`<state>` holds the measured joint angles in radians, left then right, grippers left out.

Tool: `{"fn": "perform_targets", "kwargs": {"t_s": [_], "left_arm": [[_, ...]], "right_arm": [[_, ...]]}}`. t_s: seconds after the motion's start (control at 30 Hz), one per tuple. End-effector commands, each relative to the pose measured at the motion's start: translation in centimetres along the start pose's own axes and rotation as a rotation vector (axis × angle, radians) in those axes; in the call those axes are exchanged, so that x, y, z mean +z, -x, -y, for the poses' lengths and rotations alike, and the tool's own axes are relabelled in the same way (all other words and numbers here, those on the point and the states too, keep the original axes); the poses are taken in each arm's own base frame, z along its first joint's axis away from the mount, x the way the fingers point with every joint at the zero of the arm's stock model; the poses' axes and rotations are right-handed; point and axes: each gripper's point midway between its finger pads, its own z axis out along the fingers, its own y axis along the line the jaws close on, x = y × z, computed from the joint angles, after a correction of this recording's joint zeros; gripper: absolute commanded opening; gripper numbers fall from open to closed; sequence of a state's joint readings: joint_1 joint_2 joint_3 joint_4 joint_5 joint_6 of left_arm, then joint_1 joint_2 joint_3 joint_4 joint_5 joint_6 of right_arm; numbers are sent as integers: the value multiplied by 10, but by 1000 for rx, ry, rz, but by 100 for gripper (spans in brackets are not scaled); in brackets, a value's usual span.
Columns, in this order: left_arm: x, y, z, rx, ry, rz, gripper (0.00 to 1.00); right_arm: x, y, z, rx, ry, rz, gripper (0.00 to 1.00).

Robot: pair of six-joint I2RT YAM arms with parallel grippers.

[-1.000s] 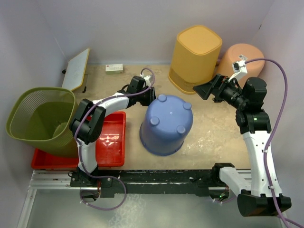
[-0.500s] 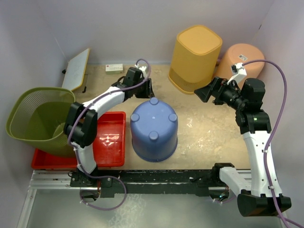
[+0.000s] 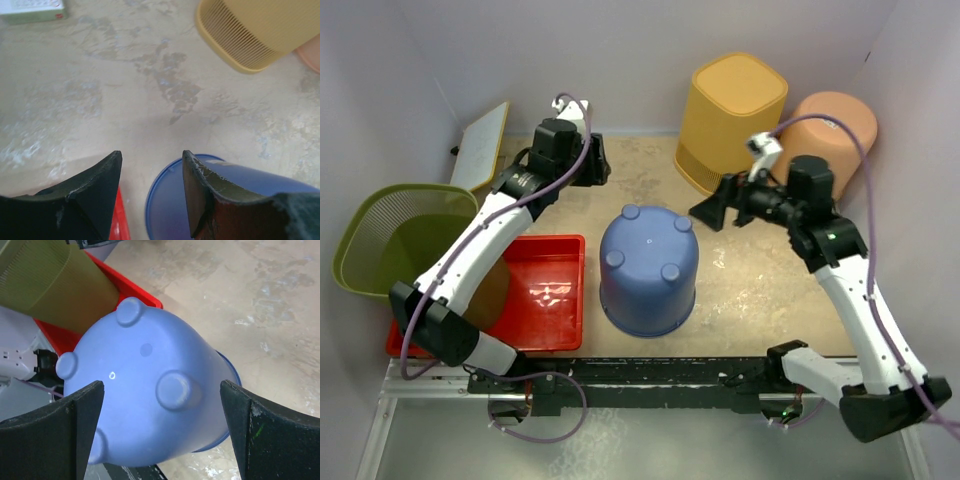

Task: Turn the large container upside down

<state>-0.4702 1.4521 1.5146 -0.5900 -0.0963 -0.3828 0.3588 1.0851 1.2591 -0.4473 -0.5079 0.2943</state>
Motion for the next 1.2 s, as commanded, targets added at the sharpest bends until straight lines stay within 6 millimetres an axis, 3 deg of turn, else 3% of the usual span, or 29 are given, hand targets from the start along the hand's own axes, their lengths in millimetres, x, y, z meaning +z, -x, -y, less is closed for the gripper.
{"fn": "perform_targets", "kwargs": {"t_s": [0.0, 0.13, 0.3, 0.43, 0.57, 0.67, 0.8, 0.93, 1.07, 1.17], "left_arm": [[-38, -13, -37, -43, 124, -52, 49], [-62, -40, -51, -65, 153, -148, 49], [-73, -89, -38, -63, 41, -304, 49], [-79, -121, -23, -79, -68, -419, 49], [-78, -144, -2, -77, -159, -487, 49], [-71, -159, 27, -34, -212, -506, 48], [-53, -167, 69, -44, -320, -494, 48], [-27, -157, 98, -65, -404, -422, 48], [-5, -161, 115, -63, -434, -429, 47], [-3, -160, 113, -47, -419, -418, 47]], "right_arm": [[10, 10, 0, -80, -41, -6, 100], [22, 1, 4, -80, -52, -58, 100], [28, -18, 20, -77, -129, -132, 100], [13, -36, 40, -63, -256, -172, 100], [-8, -47, 82, -66, -510, -222, 100], [-27, -53, 108, -63, -692, -253, 100], [-52, -54, 125, -71, -842, -244, 100], [-69, -42, 121, -76, -872, -188, 100], [-83, -20, 108, -77, -851, -88, 100], [-98, 2, 95, -84, -833, 10, 100]]}}
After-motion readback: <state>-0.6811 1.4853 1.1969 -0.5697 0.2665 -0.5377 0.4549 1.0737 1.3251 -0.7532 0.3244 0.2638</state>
